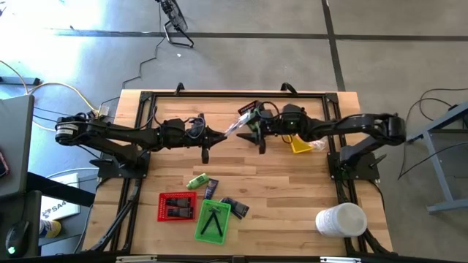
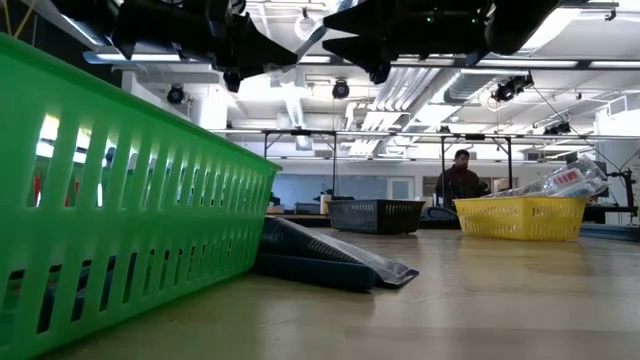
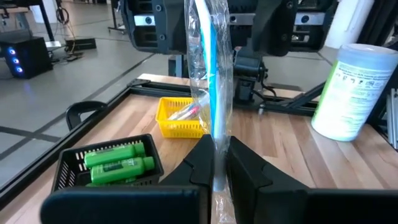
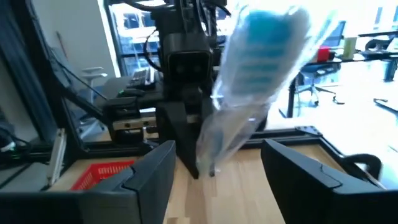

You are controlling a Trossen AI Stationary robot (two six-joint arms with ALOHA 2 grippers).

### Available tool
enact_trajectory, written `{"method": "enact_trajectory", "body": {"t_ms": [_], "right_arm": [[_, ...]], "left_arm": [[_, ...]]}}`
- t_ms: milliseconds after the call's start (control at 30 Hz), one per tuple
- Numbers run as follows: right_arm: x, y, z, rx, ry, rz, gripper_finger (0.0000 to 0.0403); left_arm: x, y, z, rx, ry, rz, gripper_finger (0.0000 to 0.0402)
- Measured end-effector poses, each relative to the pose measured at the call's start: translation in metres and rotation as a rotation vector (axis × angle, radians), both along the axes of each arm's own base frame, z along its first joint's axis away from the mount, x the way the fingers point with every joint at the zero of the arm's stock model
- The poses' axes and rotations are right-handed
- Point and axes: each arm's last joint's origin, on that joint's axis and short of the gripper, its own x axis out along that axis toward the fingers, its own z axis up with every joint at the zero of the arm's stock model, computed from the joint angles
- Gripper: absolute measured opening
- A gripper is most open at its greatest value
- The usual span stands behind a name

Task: Pick & Place Travel size toiletries
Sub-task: Put the blue toothbrush into the yellow bin

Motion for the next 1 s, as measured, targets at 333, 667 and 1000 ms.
{"method": "enact_trajectory", "body": {"t_ms": [333,667,1000], "right_arm": [[0.0066,-0.0002,-0.0038,0.014,-0.052,0.044,0.0189],[0.0064,0.0004,-0.0012,0.005,-0.08,0.066,0.0126],[0.0063,0.0002,-0.0012,0.006,-0.08,0.066,0.0036]], "left_arm": [[0.0,0.0,-0.0001,0.0,0.002,0.0,0.002],[0.0,0.0,-0.0015,-0.001,0.019,-0.001,0.002],[0.0,-0.0002,-0.0018,0.002,0.022,-0.004,0.0026]]}}
